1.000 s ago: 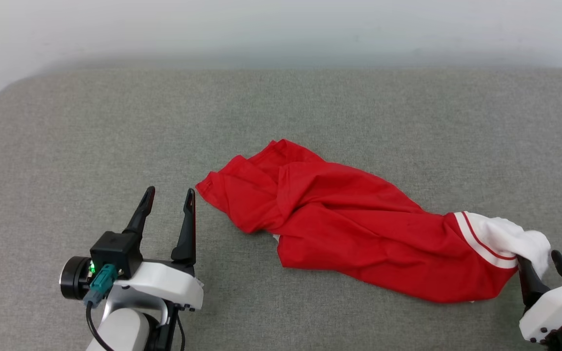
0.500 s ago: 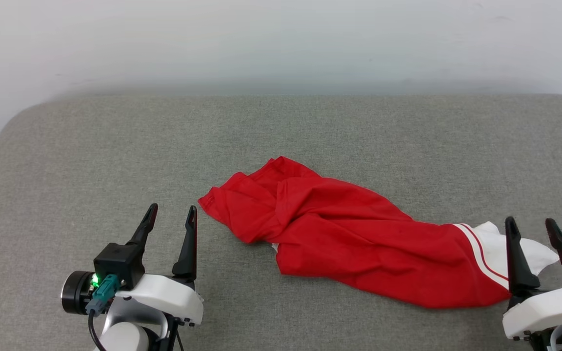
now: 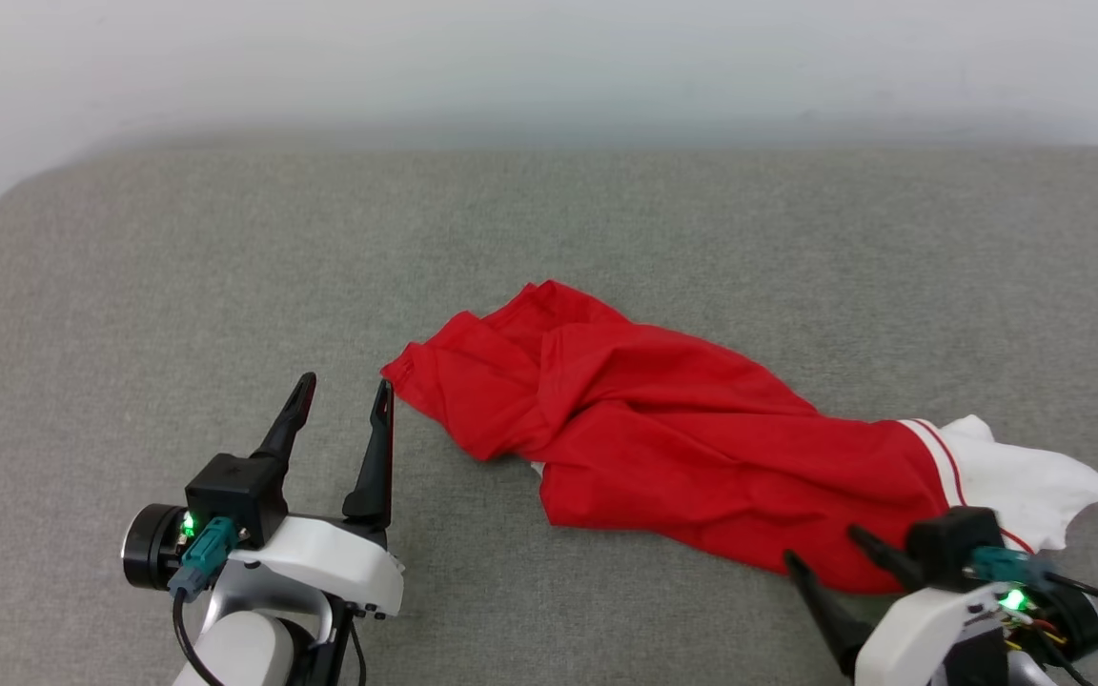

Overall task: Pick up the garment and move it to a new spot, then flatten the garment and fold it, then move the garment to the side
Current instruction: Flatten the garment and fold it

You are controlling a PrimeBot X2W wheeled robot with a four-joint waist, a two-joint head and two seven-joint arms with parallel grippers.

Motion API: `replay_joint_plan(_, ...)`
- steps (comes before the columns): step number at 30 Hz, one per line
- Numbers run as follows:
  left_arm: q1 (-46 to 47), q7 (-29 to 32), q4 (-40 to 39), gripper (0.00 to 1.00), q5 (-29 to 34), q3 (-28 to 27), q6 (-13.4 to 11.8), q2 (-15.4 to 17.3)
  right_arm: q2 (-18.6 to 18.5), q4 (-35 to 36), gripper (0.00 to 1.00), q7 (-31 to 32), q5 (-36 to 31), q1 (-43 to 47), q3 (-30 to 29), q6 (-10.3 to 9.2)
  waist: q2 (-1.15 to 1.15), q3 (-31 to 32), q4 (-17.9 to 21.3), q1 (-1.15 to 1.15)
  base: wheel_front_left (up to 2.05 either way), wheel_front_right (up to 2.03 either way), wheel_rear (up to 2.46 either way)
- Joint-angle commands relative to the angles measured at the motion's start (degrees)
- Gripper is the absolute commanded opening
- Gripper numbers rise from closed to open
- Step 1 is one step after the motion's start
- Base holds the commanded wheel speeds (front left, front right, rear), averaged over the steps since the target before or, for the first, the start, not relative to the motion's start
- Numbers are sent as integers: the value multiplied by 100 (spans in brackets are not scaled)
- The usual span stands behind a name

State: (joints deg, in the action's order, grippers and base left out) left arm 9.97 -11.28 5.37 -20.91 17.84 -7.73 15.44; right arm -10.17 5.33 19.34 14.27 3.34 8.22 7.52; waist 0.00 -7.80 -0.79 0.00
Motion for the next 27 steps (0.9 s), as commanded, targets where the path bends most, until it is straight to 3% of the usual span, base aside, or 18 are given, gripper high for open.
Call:
replay_joint_plan(1,66,-42,1,100,-5,-15,-7,-7,-217,16,100,247,109,-165,259,-6,0,-143,-73,0,0,0,0)
replay_joint_plan(5,116,-101,46,100,-31,-6,-19,-61,-680,-30,100,833,415,-457,971,-6,0,-299,-184,0,0,0,0)
replay_joint_plan(9,205,-172,127,100,-66,-18,4,-114,-1010,-229,100,1027,555,-881,1469,-6,0,-397,-305,0,0,0,0)
replay_joint_plan(18,361,-294,278,100,-90,-15,60,-227,-1444,-1368,100,1562,1077,-1561,2496,-4,0,-614,-515,0,0,0,0)
replay_joint_plan(19,359,-306,298,100,-92,-16,67,-236,-1451,-1479,42,1664,1166,-1572,2604,-3,0,-628,-533,0,0,0,0)
replay_joint_plan(20,355,-309,318,100,-93,-21,70,-241,-1443,-1556,0,1732,1277,-1574,2683,-2,0,-636,-543,0,0,0,0)
replay_joint_plan(27,295,-358,408,100,-102,-86,48,-243,-1421,-985,0,1334,1471,-2083,2803,3,0,-552,-484,0,0,0,0)
